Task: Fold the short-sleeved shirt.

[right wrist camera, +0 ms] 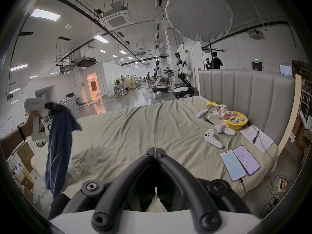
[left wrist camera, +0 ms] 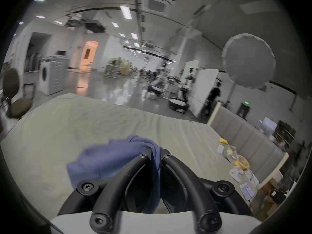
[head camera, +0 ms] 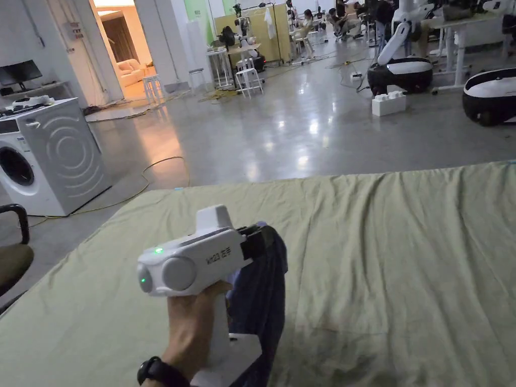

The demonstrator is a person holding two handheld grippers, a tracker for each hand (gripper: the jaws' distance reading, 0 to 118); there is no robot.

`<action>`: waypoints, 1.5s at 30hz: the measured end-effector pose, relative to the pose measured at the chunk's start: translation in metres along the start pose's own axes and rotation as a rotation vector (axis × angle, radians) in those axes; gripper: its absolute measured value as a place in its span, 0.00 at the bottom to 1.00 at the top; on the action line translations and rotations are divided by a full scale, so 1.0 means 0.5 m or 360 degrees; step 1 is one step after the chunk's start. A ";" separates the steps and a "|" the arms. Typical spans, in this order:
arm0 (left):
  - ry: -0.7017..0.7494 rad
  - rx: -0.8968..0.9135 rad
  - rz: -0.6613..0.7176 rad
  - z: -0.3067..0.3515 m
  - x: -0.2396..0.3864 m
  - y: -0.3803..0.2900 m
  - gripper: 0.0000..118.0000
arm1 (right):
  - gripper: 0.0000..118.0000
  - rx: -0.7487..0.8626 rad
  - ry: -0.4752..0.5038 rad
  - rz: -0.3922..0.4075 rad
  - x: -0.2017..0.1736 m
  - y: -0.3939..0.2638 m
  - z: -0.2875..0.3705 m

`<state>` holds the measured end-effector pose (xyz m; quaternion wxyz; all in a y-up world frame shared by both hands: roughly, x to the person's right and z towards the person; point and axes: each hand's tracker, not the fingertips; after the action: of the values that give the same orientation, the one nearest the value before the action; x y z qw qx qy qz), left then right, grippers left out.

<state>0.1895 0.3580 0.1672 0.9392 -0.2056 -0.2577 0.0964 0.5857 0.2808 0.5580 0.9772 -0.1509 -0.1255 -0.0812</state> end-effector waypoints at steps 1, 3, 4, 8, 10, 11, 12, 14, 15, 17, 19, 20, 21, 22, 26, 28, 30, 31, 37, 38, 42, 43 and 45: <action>-0.0088 -0.0063 -0.0037 -0.038 0.051 -0.018 0.07 | 0.00 0.0000 -0.0024 -0.0012 0.008 -0.003 0.004; -0.0209 -0.0157 -0.0109 -0.105 0.154 -0.077 0.07 | 0.00 -0.0009 -0.0063 -0.0055 0.026 -0.010 0.009; -0.0304 -0.0232 -0.0141 -0.135 0.207 -0.116 0.07 | 0.00 -0.0019 -0.0079 -0.0072 0.036 -0.012 0.013; -0.0616 -0.0500 -0.0132 -0.204 0.383 -0.296 0.07 | 0.00 -0.0042 -0.0167 -0.0052 0.072 -0.020 0.033; -0.0780 -0.0706 -0.0130 -0.219 0.458 -0.391 0.07 | 0.00 -0.0051 -0.0222 -0.0013 0.088 -0.023 0.045; -0.0774 -0.0744 -0.0131 -0.215 0.489 -0.440 0.07 | 0.00 -0.0055 -0.0242 -0.0007 0.097 -0.027 0.051; -0.0796 -0.0807 -0.0127 -0.215 0.511 -0.478 0.07 | 0.00 -0.0061 -0.0263 -0.0010 0.104 -0.030 0.055; -0.0826 -0.0946 -0.0087 -0.205 0.555 -0.555 0.07 | 0.00 -0.0080 -0.0291 -0.0053 0.121 -0.039 0.061; -0.0860 -0.0977 -0.0094 -0.193 0.566 -0.580 0.07 | 0.00 -0.0089 -0.0294 -0.0069 0.126 -0.042 0.062; -0.0856 -0.0987 -0.0208 -0.179 0.590 -0.617 0.12 | 0.00 -0.0096 -0.0307 -0.0087 0.132 -0.049 0.061; -0.0806 -0.0979 -0.0261 -0.170 0.588 -0.627 0.37 | 0.00 -0.0114 -0.0304 -0.0094 0.130 -0.050 0.058; -0.0826 -0.0974 -0.0231 -0.164 0.576 -0.616 0.42 | 0.00 -0.0117 -0.0293 -0.0086 0.126 -0.050 0.059; -0.0832 -0.0957 -0.0212 -0.154 0.565 -0.600 0.42 | 0.00 -0.0107 -0.0270 -0.0068 0.119 -0.048 0.060; -0.0812 -0.0877 -0.0204 -0.136 0.550 -0.574 0.56 | 0.00 -0.0094 -0.0243 -0.0047 0.110 -0.043 0.058; -0.0636 -0.0448 -0.0214 -0.002 0.456 -0.438 0.61 | 0.00 -0.0044 -0.0137 -0.0027 0.077 -0.028 0.042; -0.0503 -0.0220 -0.0246 0.087 0.407 -0.377 0.61 | 0.00 -0.0009 -0.0081 -0.0027 0.058 -0.018 0.035; -0.0337 -0.0027 -0.0291 0.181 0.364 -0.325 0.61 | 0.00 0.0039 -0.0027 -0.0016 0.038 -0.003 0.032; -0.0254 0.0066 -0.0315 0.230 0.343 -0.305 0.61 | 0.00 0.0067 0.0007 -0.0010 0.027 0.006 0.031; 0.0162 0.0458 -0.0398 0.461 0.272 -0.259 0.35 | 0.00 0.0197 0.0148 0.0090 -0.030 0.051 0.045; 0.0231 0.0479 -0.0421 0.487 0.267 -0.260 0.22 | 0.00 0.0211 0.0166 0.0100 -0.036 0.056 0.048; 0.0394 0.0417 -0.0500 0.541 0.250 -0.271 0.03 | 0.00 0.0234 0.0214 0.0110 -0.057 0.067 0.059; 0.0392 0.0413 -0.0489 0.546 0.246 -0.277 0.01 | 0.00 0.0234 0.0217 0.0117 -0.063 0.068 0.060; 0.0405 0.0391 -0.0464 0.553 0.236 -0.284 0.00 | 0.00 0.0238 0.0219 0.0143 -0.071 0.067 0.062</action>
<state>0.1556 0.3577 0.4981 0.9861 -0.0609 -0.1504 -0.0363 0.5514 0.3263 0.5676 0.9947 -0.0770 -0.0571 -0.0378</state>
